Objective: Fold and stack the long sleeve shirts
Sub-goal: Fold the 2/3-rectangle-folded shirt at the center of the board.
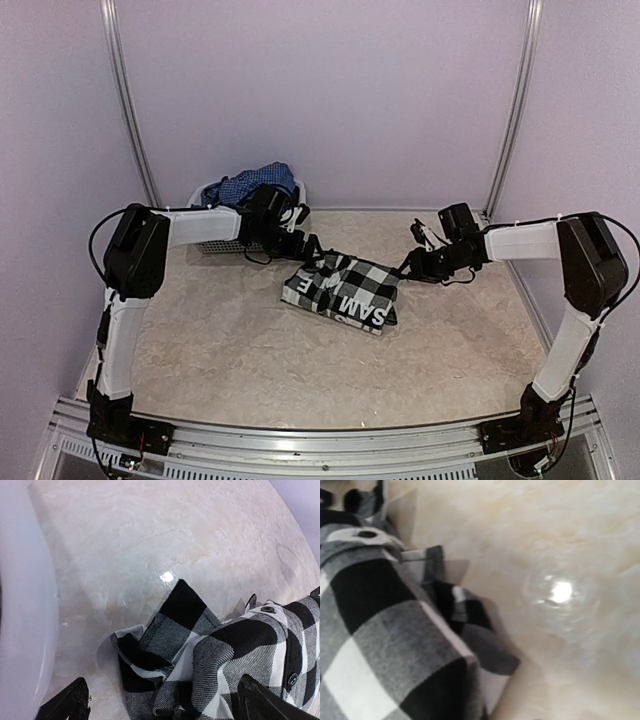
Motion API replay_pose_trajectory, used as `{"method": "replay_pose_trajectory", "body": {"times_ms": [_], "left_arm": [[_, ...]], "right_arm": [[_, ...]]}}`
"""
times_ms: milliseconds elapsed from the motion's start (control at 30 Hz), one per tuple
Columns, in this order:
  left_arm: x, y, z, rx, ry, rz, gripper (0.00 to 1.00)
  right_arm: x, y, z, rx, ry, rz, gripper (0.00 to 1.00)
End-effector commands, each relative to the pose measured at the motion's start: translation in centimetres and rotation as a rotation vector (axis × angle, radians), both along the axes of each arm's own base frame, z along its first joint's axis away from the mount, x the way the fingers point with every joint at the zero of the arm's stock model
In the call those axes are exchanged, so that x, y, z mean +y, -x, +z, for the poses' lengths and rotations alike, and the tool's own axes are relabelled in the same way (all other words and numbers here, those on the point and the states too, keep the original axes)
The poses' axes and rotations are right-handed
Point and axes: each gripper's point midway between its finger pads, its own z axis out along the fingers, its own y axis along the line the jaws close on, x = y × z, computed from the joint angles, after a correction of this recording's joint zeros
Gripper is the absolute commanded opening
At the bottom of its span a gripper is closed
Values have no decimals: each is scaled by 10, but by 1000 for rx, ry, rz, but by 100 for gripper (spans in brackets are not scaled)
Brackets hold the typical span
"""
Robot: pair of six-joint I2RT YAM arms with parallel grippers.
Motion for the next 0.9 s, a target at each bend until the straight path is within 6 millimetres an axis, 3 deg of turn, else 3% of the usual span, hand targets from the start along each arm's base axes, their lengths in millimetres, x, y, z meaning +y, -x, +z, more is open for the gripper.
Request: {"method": "replay_pose_trajectory", "body": {"times_ms": [0, 100, 233, 333, 467, 567, 700, 867], "left_arm": [[11, -25, 61, -169, 55, 86, 99], [14, -27, 84, -225, 84, 109, 99], [13, -16, 115, -283, 162, 87, 99], [7, 2, 131, -292, 241, 26, 99], [-10, 35, 145, -248, 392, -120, 99], [-25, 56, 138, -162, 476, -216, 99], [-43, 66, 117, -88, 513, -257, 99], [-53, 62, 62, 28, 493, -230, 99]], "right_arm": [[-20, -11, 15, -76, 100, -47, 40], [-21, -11, 32, -122, 113, -37, 41], [-10, -5, 74, -250, 103, -4, 42], [8, 7, 97, -311, 64, 50, 44], [40, 25, 109, -322, -34, 153, 46], [65, 35, 105, -289, -128, 230, 47], [79, 34, 83, -232, -180, 266, 46], [86, 26, 41, -137, -171, 274, 45]]}}
